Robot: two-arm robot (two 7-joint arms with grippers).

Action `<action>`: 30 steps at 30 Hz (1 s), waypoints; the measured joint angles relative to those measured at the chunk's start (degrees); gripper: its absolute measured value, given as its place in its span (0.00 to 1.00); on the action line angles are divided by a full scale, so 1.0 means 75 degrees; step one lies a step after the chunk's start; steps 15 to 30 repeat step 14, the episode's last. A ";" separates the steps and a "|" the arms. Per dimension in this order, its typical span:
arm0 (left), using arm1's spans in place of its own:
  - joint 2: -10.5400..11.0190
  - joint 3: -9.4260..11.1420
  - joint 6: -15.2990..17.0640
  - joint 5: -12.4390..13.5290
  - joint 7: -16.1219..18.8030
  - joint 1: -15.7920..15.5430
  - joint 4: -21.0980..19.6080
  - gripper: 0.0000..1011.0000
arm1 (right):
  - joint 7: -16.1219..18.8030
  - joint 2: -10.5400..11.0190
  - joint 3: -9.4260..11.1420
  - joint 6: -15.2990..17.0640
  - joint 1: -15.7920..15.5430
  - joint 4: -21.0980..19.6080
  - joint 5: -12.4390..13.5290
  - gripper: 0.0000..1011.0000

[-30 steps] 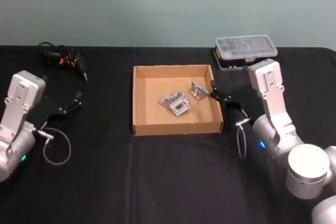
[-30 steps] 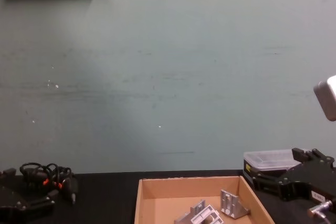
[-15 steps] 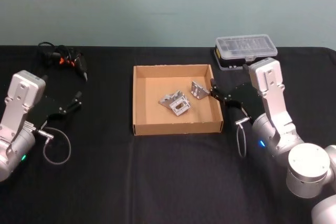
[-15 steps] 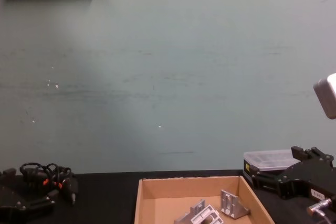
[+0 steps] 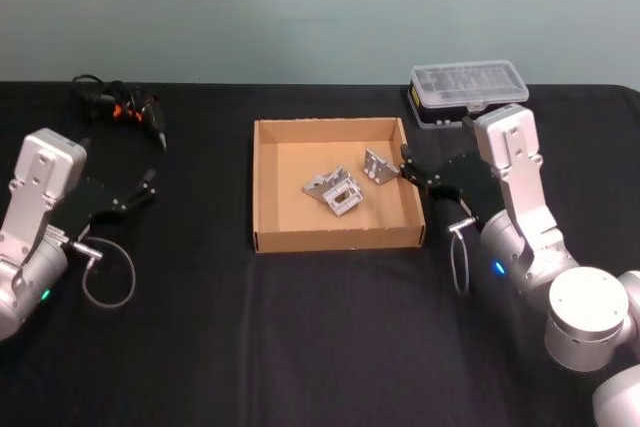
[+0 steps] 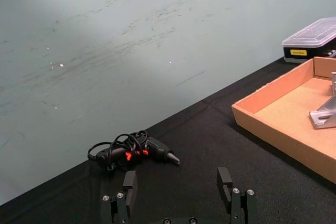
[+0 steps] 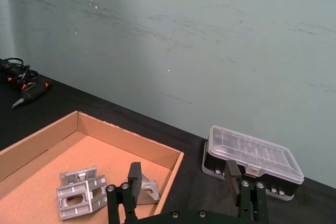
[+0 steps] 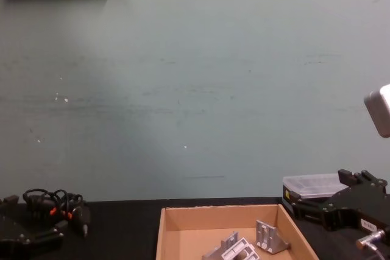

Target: Use one hand to pick up the angle iron from the table and place it into the box.

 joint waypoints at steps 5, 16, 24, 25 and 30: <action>0.0000 0.0000 0.0000 0.0000 0.0000 0.0000 0.0000 0.99 | 0.0000 0.0000 0.0000 0.0003 0.0000 -0.0001 0.0004 0.99; 0.0000 0.0000 0.0000 0.0000 -0.0001 0.0000 0.0000 0.99 | -0.0001 0.0000 0.0000 0.0004 0.0000 -0.0001 0.0007 0.99; 0.0000 0.0000 0.0000 0.0000 -0.0001 0.0000 0.0000 0.99 | -0.0001 0.0000 0.0000 0.0004 0.0000 -0.0001 0.0007 0.99; 0.0000 0.0000 0.0000 0.0000 -0.0001 0.0000 0.0000 0.99 | -0.0001 0.0000 0.0000 0.0004 0.0000 -0.0001 0.0007 0.99; 0.0000 0.0000 0.0000 0.0000 -0.0001 0.0000 0.0000 0.99 | -0.0001 0.0000 0.0000 0.0004 0.0000 -0.0001 0.0007 0.99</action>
